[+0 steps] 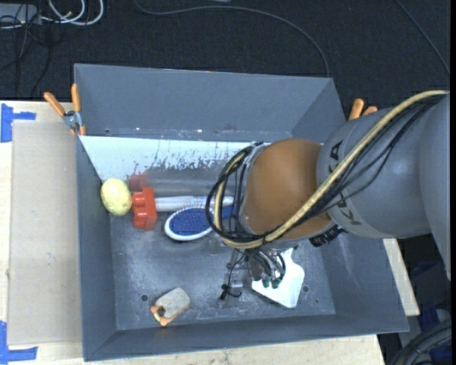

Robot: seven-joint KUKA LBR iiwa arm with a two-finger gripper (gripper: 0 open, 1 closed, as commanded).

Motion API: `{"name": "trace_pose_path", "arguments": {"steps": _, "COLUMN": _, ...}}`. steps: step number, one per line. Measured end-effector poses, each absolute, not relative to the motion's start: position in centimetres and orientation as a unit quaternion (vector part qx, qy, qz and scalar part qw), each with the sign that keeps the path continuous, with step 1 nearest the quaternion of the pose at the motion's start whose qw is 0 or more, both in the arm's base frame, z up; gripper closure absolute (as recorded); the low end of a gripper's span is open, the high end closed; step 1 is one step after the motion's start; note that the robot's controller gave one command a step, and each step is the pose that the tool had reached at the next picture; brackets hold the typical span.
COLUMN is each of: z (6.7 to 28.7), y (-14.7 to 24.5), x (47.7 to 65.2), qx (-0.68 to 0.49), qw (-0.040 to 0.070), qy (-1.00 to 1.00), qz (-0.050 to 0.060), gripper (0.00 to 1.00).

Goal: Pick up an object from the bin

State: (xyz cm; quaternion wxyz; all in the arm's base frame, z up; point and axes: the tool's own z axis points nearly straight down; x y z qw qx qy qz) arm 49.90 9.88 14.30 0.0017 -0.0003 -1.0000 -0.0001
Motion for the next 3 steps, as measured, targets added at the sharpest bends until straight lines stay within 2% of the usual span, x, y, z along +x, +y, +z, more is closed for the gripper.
{"name": "trace_pose_path", "arguments": {"steps": 1, "z": 10.1, "y": 14.5, "x": 48.6, "qx": 0.129, "qw": 0.001, "qy": -0.992, "qz": 0.000, "gripper": 0.00}}
{"name": "trace_pose_path", "arguments": {"steps": 2, "z": 9.2, "y": 17.4, "x": 47.8, "qx": 0.199, "qw": 0.002, "qy": -0.980, "qz": -0.001, "gripper": 0.00}}
{"name": "trace_pose_path", "arguments": {"steps": 3, "z": 10.4, "y": 18.4, "x": 48.6, "qx": 0.266, "qw": 0.001, "qy": -0.964, "qz": 0.000, "gripper": 0.00}}
